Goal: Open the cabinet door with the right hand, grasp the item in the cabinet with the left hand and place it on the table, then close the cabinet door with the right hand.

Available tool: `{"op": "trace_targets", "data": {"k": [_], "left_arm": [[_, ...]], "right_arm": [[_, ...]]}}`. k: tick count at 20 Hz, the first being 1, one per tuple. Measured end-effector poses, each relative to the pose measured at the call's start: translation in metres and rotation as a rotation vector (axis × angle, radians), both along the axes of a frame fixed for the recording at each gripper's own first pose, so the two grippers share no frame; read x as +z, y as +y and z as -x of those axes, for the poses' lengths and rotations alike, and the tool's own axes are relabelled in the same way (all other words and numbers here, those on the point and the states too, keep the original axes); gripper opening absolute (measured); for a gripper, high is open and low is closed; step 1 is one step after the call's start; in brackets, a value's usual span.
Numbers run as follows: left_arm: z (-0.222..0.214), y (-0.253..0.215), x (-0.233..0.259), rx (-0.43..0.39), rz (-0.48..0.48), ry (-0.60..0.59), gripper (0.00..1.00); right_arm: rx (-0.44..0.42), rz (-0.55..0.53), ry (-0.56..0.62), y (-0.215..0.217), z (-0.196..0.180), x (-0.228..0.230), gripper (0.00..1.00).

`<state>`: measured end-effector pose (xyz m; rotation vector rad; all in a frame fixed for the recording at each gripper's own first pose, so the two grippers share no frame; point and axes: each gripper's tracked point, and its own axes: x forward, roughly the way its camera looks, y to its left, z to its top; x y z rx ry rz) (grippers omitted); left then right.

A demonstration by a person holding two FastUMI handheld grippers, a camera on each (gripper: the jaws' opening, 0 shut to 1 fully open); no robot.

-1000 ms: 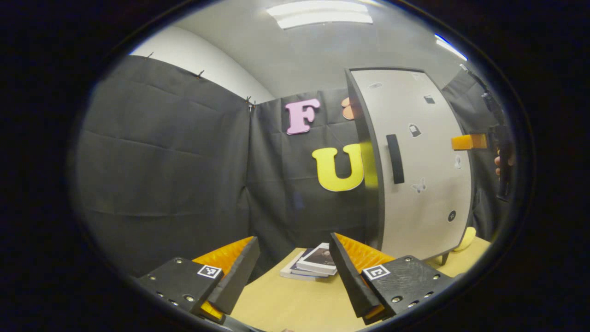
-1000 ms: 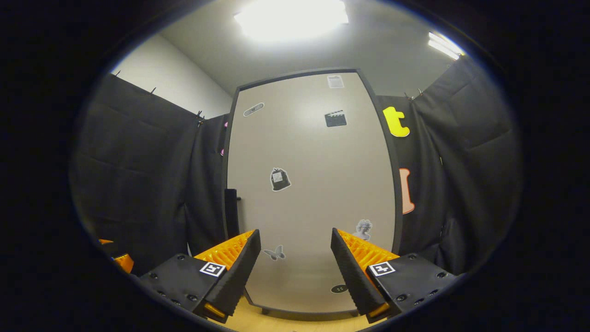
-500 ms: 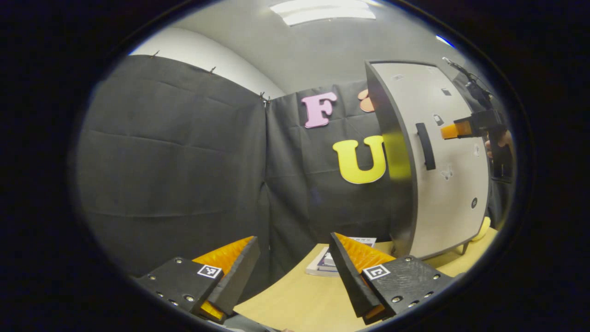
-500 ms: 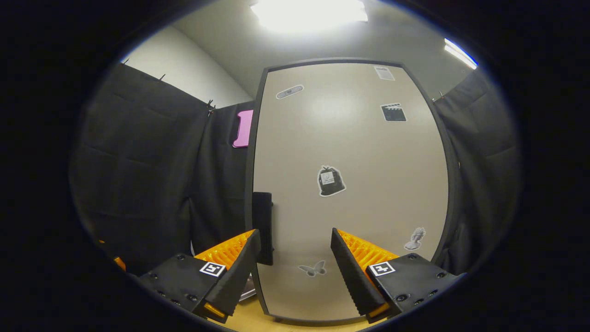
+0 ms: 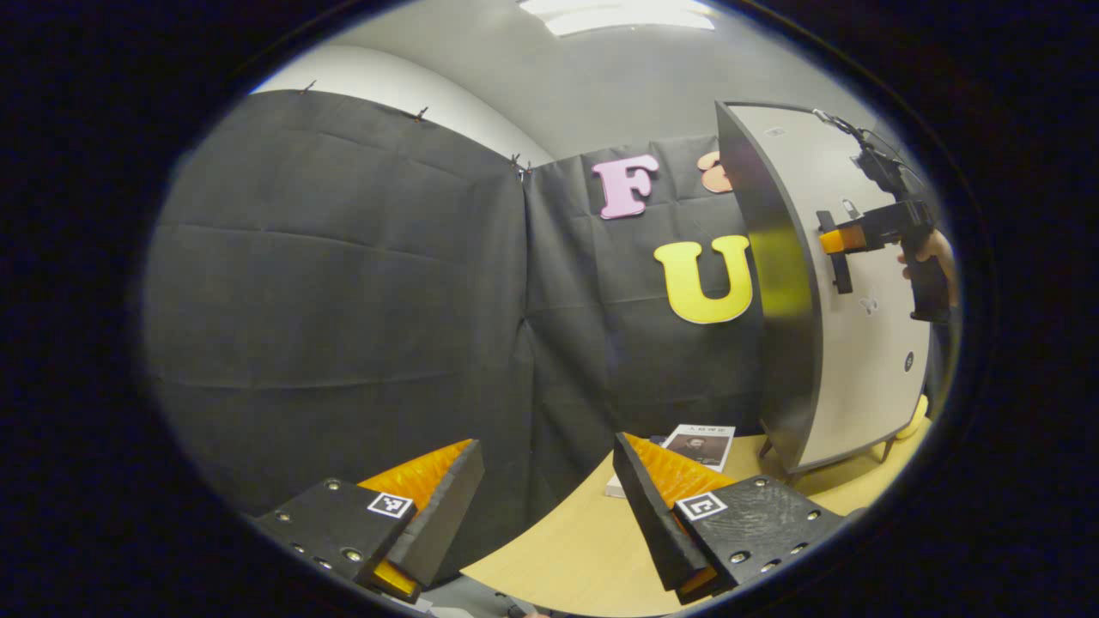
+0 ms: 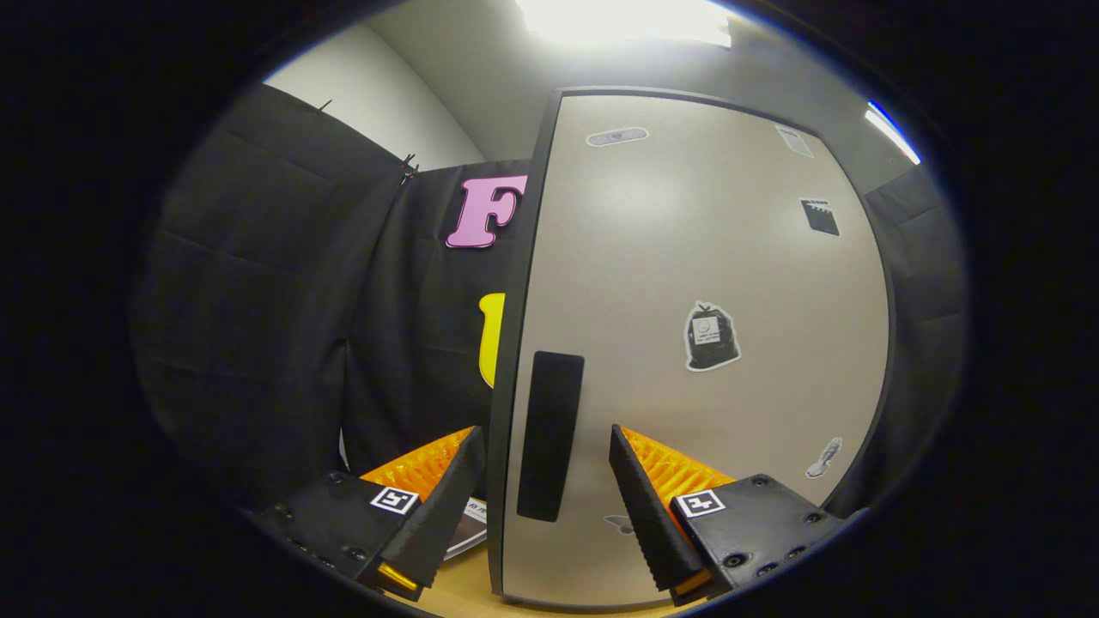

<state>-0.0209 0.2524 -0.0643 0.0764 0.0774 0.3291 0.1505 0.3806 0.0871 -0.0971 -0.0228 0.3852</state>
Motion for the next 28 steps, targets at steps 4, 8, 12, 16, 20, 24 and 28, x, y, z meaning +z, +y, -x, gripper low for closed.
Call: {"op": "trace_targets", "data": {"k": [4, 8, 12, 16, 20, 24, 28], "left_arm": [[0.007, 0.024, -0.003, 0.034, -0.001, -0.002, 0.95], [0.009, 0.037, -0.011, 0.05, 0.013, 0.007, 0.95], [0.008, 0.036, -0.014, 0.041, 0.026, 0.006, 0.92], [0.003, 0.027, -0.011, 0.014, 0.023, -0.005, 0.92], [-0.01, 0.01, -0.012, -0.029, 0.044, -0.005, 0.92], [-0.013, -0.017, -0.003, -0.065, 0.046, -0.021, 0.92], [-0.015, -0.054, 0.006, -0.111, 0.057, -0.029, 0.92]], "right_arm": [[-0.047, 0.021, 0.024, 0.006, -0.015, -0.009, 0.75], [-0.085, 0.035, 0.073, 0.001, -0.02, -0.019, 0.66], [-0.075, -0.004, 0.132, 0.004, -0.022, -0.021, 0.36], [-0.035, -0.01, 0.171, 0.004, -0.019, -0.022, 0.12], [0.011, -0.013, 0.195, 0.002, -0.007, -0.02, 0.12], [0.076, -0.021, 0.21, -0.005, 0.021, -0.01, 0.12], [0.147, -0.023, 0.234, -0.016, 0.046, -0.006, 0.12]]}}
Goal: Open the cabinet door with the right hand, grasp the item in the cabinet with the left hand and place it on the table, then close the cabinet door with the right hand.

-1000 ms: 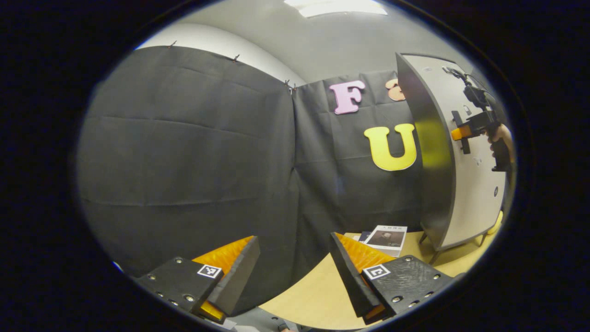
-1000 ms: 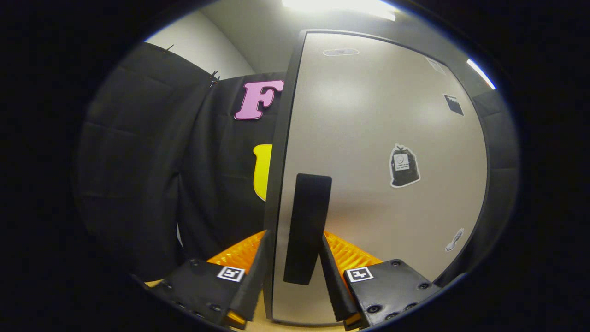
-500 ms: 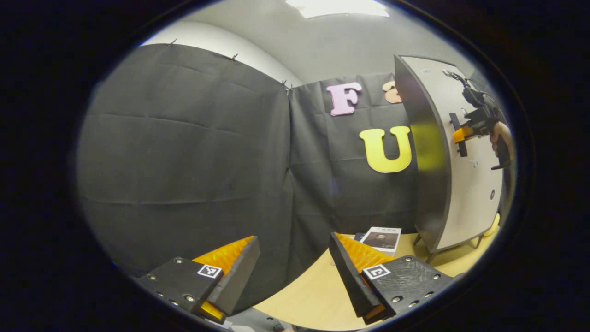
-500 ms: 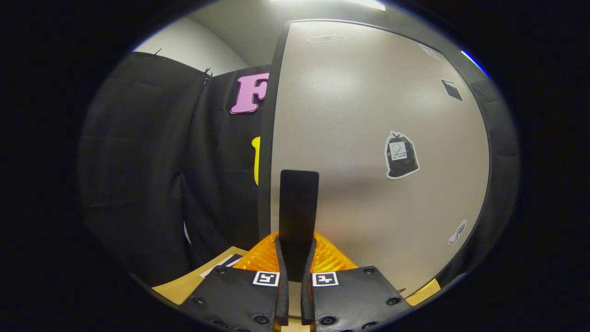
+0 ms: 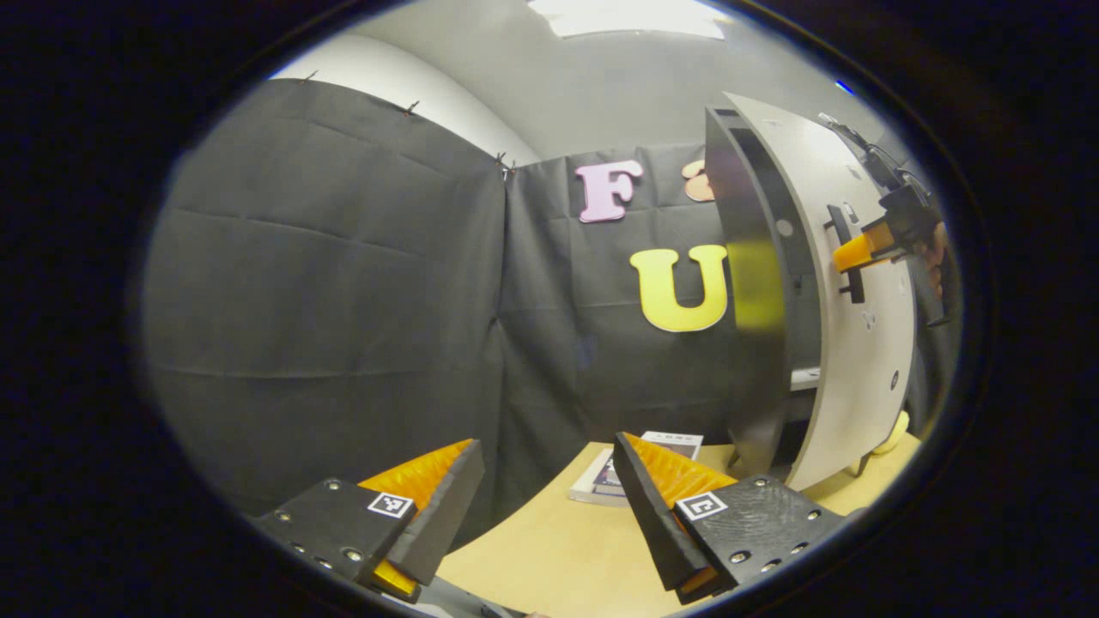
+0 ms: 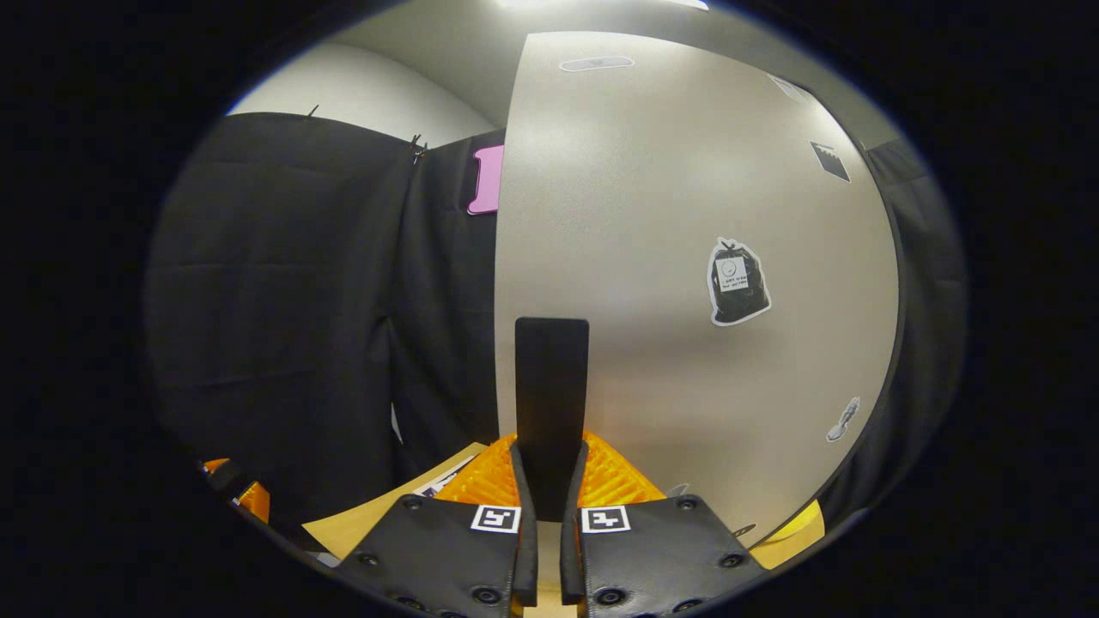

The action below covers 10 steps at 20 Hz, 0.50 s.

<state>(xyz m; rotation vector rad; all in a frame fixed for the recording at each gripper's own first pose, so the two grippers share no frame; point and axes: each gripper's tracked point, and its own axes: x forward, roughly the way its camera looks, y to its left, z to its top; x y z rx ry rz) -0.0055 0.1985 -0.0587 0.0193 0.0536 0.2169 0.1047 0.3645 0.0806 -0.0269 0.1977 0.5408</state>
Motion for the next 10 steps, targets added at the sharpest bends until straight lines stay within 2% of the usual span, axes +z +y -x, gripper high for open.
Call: {"op": "trace_targets", "data": {"k": [6, 7, 8, 10], "left_arm": [[0.006, -0.053, 0.019, -0.059, -0.019, -0.025, 0.92], [0.007, -0.062, 0.022, -0.07, -0.018, -0.026, 0.95], [0.007, -0.07, 0.024, -0.079, -0.018, -0.028, 0.92], [0.009, -0.086, 0.03, -0.098, -0.026, -0.034, 0.95]], "right_arm": [[0.094, -0.017, 0.038, -0.019, 0.022, 0.007, 0.12], [0.108, -0.02, 0.043, -0.022, 0.022, 0.007, 0.12], [0.122, -0.019, 0.045, -0.024, 0.021, 0.007, 0.12], [0.145, -0.028, 0.05, -0.028, 0.027, 0.009, 0.12]]}}
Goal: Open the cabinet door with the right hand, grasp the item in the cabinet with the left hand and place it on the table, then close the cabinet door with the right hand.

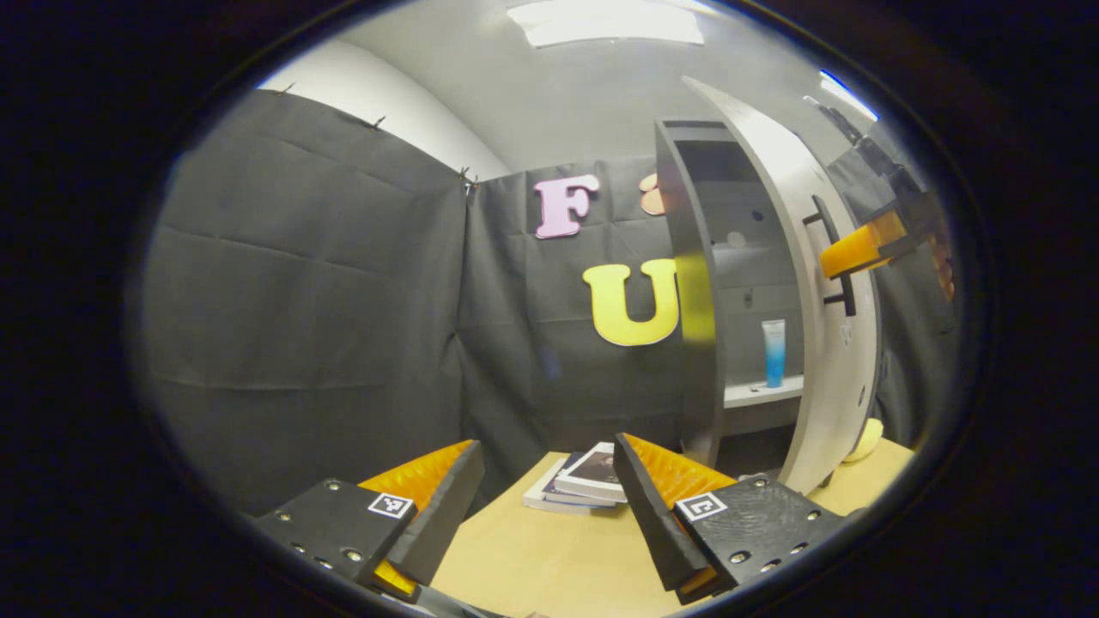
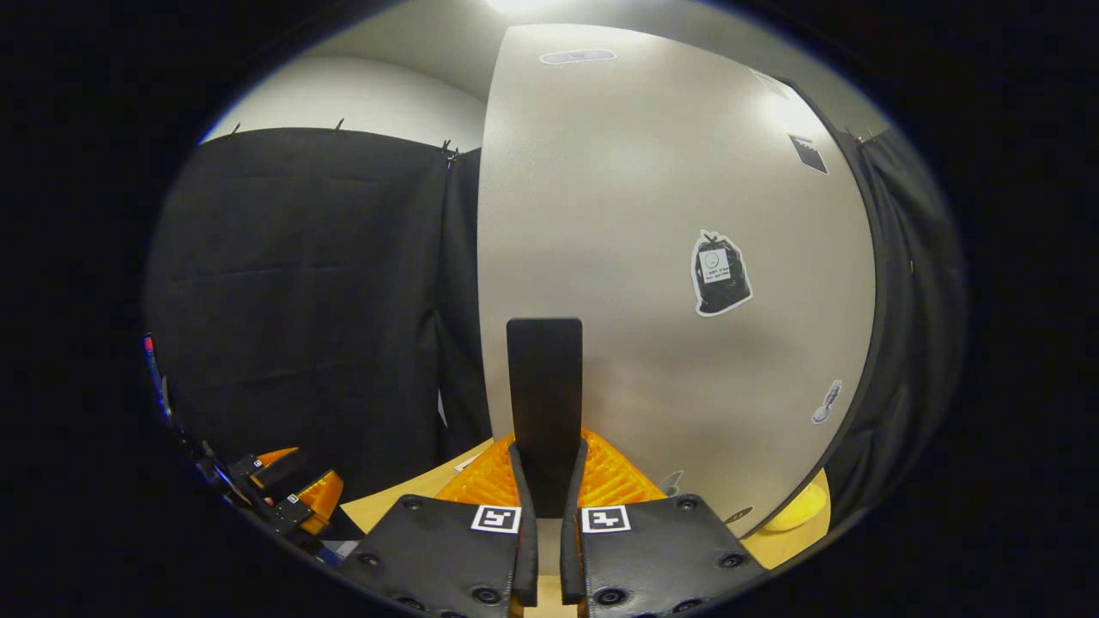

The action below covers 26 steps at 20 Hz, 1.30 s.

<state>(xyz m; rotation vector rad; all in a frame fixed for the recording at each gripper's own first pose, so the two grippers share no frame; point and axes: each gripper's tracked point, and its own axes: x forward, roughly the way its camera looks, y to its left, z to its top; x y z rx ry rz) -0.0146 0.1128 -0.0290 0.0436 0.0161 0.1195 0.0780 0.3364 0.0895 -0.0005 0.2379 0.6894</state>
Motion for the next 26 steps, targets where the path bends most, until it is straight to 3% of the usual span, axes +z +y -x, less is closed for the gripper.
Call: {"op": "trace_targets", "data": {"k": [2, 3, 7, 10, 16, 20, 21, 23, 26], "left_arm": [[0.002, -0.015, 0.007, -0.018, -0.01, -0.009, 0.92], [0.001, -0.025, 0.01, -0.029, -0.011, -0.011, 0.99], [0.001, -0.054, 0.016, -0.065, -0.007, -0.014, 0.92], [0.002, -0.084, 0.021, -0.104, -0.007, -0.019, 0.92], [0.006, -0.143, 0.025, -0.188, -0.009, -0.027, 0.95], [0.003, -0.176, 0.025, -0.231, 0.013, -0.029, 0.92], [0.003, -0.185, 0.027, -0.24, 0.018, -0.031, 0.99], [0.0, -0.201, 0.028, -0.258, 0.025, -0.036, 0.92], [-0.001, -0.227, 0.027, -0.289, 0.04, -0.035, 0.95]], "right_arm": [[0.024, -0.012, 0.008, -0.01, 0.007, 0.001, 0.12], [0.034, -0.017, 0.012, -0.014, 0.01, 0.003, 0.12], [0.069, -0.026, 0.021, -0.031, 0.015, 0.004, 0.12], [0.085, -0.044, 0.034, -0.047, 0.02, 0.006, 0.12], [0.086, -0.059, 0.028, -0.072, 0.019, 0.005, 0.12], [0.081, -0.063, 0.023, -0.092, 0.024, 0.006, 0.12], [0.075, -0.061, 0.018, -0.1, 0.029, 0.009, 0.12], [0.063, -0.057, 0.014, -0.116, 0.034, 0.011, 0.11], [0.041, -0.066, 0.022, -0.136, 0.03, 0.009, 0.11]]}}
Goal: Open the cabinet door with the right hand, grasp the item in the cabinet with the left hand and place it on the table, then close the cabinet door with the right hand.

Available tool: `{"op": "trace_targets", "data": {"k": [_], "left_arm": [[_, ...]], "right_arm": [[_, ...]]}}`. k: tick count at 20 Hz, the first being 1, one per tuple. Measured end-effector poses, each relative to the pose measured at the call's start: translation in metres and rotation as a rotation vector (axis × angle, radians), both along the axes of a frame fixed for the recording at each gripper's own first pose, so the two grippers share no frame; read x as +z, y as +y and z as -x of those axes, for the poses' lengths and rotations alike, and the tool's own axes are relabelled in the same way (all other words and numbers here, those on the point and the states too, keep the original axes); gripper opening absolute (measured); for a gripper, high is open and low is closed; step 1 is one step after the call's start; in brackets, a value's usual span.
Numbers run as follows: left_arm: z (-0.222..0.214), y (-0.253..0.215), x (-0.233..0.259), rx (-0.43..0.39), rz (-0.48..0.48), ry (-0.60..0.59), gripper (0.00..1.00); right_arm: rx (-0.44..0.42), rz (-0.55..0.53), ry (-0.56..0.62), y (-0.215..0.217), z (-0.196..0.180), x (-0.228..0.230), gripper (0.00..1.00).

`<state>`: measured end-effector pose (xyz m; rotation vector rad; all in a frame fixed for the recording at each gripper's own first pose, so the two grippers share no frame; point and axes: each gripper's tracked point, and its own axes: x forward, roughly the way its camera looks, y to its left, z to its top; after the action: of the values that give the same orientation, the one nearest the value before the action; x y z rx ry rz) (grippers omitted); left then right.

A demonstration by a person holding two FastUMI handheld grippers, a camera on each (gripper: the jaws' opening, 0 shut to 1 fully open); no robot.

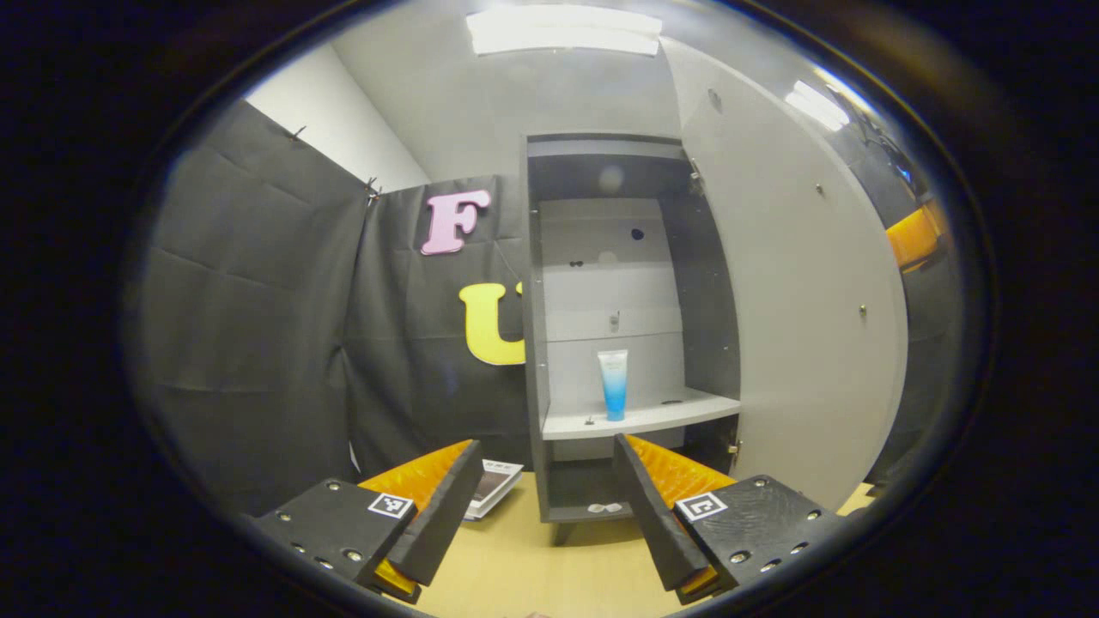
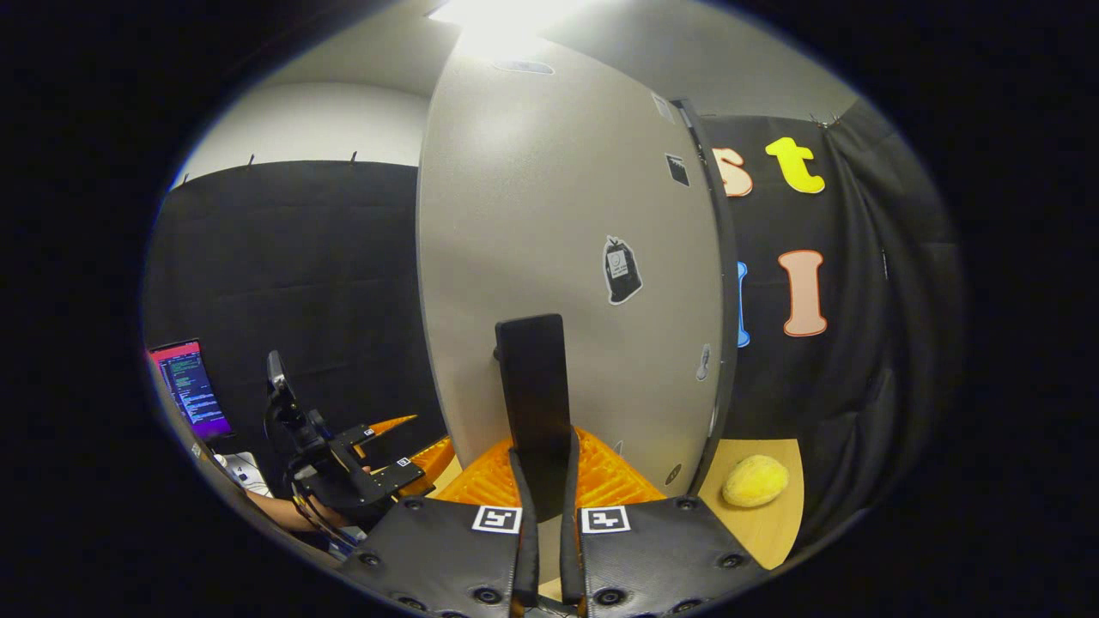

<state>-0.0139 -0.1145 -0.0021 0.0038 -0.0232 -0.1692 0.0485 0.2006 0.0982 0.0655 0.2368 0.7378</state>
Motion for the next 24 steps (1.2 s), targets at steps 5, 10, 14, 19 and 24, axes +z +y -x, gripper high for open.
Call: {"op": "trace_targets", "data": {"k": [5, 10, 14, 19, 24], "left_arm": [[0.001, -0.033, -0.001, -0.04, 0.001, 0.004, 0.92], [0.008, -0.051, 0.002, -0.054, -0.013, -0.007, 0.92], [0.014, -0.062, 0.004, -0.043, -0.007, -0.009, 0.92], [0.023, -0.07, 0.012, -0.018, -0.011, -0.022, 0.95], [0.025, -0.071, 0.029, -0.01, -0.011, -0.024, 0.95]], "right_arm": [[-0.06, -0.034, 0.001, -0.036, -0.004, 0.001, 0.11], [-0.11, -0.052, -0.017, -0.063, -0.007, 0.0, 0.09], [-0.159, -0.05, -0.036, -0.085, -0.018, 0.0, 0.09], [-0.169, -0.072, -0.042, -0.092, -0.021, -0.002, 0.1], [-0.202, -0.076, -0.05, -0.101, -0.021, -0.003, 0.13]]}}
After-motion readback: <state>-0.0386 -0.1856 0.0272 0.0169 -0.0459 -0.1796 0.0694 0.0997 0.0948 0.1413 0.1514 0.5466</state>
